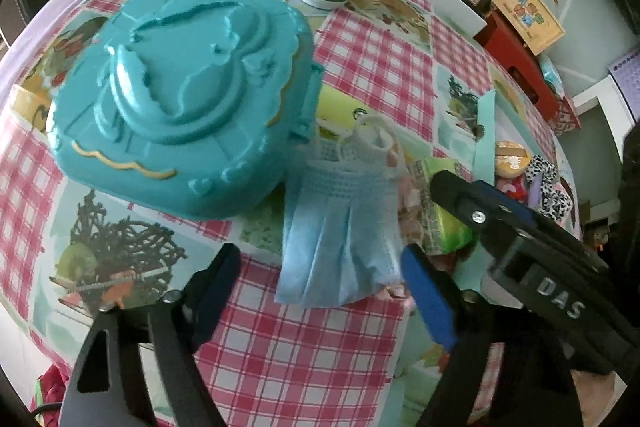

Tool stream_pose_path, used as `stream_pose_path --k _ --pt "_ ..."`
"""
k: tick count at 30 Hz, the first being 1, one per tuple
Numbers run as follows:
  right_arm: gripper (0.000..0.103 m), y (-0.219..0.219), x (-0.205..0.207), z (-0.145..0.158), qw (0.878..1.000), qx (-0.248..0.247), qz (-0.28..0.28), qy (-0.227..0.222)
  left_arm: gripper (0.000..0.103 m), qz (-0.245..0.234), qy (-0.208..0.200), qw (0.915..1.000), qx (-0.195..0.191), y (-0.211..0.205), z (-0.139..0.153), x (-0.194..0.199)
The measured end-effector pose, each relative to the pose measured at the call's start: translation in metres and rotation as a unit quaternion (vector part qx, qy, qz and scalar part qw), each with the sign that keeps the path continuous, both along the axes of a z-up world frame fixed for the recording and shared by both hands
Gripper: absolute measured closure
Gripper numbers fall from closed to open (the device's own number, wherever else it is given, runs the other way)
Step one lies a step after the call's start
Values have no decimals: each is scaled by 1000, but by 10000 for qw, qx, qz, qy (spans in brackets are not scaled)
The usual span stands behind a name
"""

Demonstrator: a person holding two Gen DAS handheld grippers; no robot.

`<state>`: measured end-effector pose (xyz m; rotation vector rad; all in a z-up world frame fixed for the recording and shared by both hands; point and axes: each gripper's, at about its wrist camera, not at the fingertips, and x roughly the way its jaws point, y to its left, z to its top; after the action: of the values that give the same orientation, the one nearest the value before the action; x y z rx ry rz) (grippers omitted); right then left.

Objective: Organize soft objects
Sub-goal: 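Grasp the blue face masks with the left gripper while the right grasps the green tissue packet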

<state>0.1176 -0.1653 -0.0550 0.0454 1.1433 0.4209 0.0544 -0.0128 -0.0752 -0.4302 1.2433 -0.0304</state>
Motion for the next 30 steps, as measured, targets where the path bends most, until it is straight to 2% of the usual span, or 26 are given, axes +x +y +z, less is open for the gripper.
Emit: stream_pose_path --k 5,9,15,22,30 --pt "45 4 3 -4 10000 -83 47 11 36 -33 -33 9999 -117 0 1 0" --pt "45 7 3 -5 9998 -169 73 -17 53 -39 -40 9997 -221 0 0 -1" --pt "46 7 4 -5 9996 -250 85 -69 67 67 -49 9995 -310 6 0 -3" --pt "46 12 9 -6 9988 -456 114 -169 77 105 -96 9993 -357 8 0 -4" --pt "46 17 8 -12 9986 -478 221 -49 80 270 -80 9987 -419 14 0 -5"
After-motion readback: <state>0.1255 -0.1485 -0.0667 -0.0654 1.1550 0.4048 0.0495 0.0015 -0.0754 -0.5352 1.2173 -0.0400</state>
